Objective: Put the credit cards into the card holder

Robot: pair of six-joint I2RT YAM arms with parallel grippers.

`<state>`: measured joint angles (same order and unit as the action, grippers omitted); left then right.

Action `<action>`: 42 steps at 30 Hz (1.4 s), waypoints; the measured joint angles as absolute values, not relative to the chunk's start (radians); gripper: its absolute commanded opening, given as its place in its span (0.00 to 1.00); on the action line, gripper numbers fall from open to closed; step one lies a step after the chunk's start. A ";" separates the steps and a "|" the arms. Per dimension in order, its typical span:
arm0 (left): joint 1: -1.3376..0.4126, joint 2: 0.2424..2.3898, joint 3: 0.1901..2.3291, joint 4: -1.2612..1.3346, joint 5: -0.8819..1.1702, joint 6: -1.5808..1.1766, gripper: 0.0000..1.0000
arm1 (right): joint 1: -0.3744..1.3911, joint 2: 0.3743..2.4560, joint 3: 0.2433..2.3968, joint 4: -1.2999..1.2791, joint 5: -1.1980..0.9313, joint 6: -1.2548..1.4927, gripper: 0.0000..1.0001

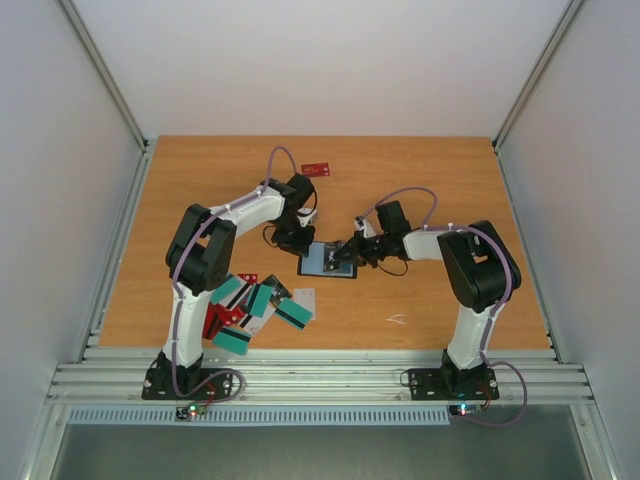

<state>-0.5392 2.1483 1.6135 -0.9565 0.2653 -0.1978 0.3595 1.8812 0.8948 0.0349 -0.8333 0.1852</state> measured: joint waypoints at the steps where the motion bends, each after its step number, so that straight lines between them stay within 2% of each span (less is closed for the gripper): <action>1: -0.539 2.149 1.613 -0.957 0.266 -0.197 0.24 | 0.360 1.883 0.895 0.040 -0.835 0.185 0.01; 42: -0.535 2.152 1.615 -0.960 0.280 -0.197 0.23 | 0.386 1.910 0.854 0.182 -0.869 0.274 0.01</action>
